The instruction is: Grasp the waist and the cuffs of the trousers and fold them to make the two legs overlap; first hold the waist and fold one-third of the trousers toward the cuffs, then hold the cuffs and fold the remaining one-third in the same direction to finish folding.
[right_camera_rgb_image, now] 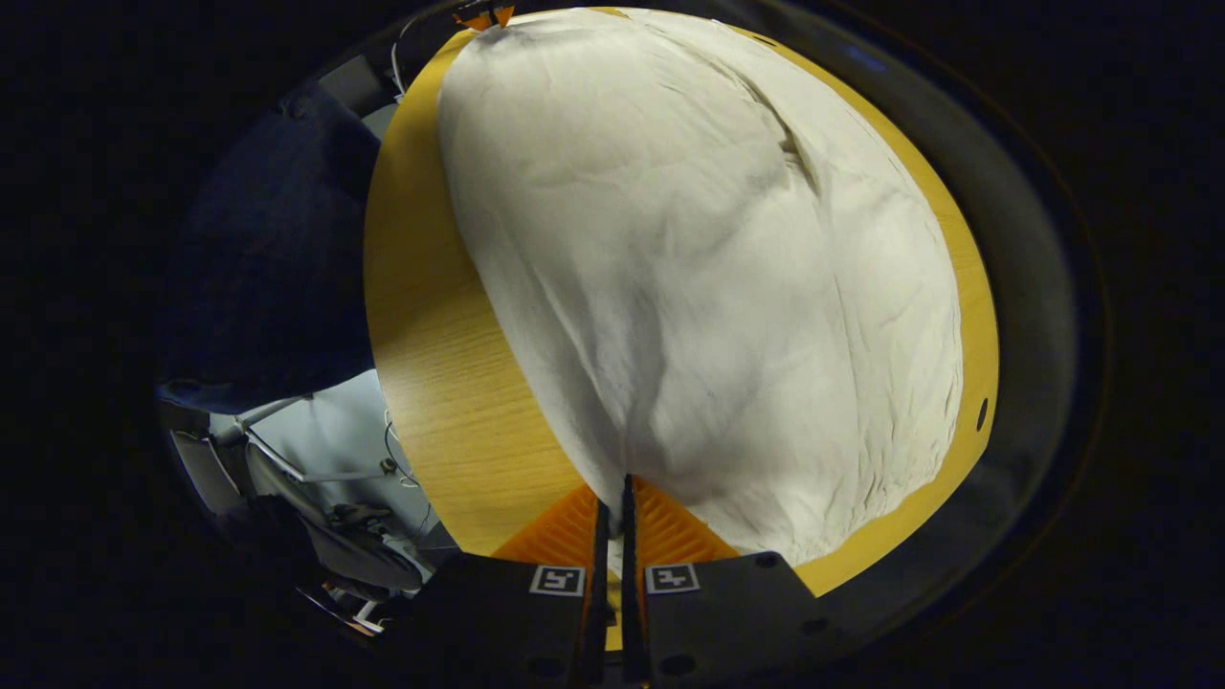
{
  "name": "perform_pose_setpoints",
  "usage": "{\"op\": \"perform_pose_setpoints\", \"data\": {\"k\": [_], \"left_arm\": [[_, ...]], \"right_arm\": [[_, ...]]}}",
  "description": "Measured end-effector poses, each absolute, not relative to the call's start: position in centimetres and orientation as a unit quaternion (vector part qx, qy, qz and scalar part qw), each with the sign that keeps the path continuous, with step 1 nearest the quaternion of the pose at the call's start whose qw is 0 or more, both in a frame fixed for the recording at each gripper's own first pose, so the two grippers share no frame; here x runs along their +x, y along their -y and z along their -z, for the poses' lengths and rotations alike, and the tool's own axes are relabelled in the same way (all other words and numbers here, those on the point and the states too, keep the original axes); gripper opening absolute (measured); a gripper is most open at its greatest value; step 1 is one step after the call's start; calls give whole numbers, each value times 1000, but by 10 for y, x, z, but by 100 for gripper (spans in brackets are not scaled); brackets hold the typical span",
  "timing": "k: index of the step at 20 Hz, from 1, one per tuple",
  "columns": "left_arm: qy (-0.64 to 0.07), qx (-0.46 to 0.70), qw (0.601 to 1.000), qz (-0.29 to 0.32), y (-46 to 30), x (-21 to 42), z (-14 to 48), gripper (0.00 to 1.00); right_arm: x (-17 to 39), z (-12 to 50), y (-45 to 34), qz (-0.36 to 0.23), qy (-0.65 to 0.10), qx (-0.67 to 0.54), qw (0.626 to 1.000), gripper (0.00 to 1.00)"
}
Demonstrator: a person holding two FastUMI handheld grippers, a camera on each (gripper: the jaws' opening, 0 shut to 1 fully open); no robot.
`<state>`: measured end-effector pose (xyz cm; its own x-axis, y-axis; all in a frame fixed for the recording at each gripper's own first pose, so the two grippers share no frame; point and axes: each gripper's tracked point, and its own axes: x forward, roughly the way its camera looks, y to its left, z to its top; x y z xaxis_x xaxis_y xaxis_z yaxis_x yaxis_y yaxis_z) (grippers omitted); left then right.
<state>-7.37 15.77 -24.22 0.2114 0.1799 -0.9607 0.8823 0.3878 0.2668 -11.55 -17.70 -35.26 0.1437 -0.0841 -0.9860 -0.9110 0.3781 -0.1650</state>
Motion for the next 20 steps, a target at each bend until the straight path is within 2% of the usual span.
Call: {"op": "perform_pose_setpoints", "data": {"k": [4, 7, 9, 13, 17, 20], "left_arm": [[-563, 478, 614, 279, -162, -68, 240, 0], [-545, 492, 623, 269, -165, -56, 226, 0], [-519, 513, 635, 253, -167, -30, 202, 0], [-467, 516, 688, 204, -158, 36, 150, 0], [-414, 505, 743, 148, -145, 104, 112, 0], [-375, 498, 774, 112, -130, 153, 97, 0]], "right_arm": [[-111, 346, 176, -309, -568, -430, 630, 9], [-96, 331, 173, -274, -558, -407, 669, 7], [-79, 321, 174, -248, -546, -397, 695, 9], [-36, 287, 176, -187, -514, -374, 749, 9], [31, 239, 173, -118, -470, -323, 813, 8], [87, 202, 171, -67, -434, -300, 847, 9]]}}
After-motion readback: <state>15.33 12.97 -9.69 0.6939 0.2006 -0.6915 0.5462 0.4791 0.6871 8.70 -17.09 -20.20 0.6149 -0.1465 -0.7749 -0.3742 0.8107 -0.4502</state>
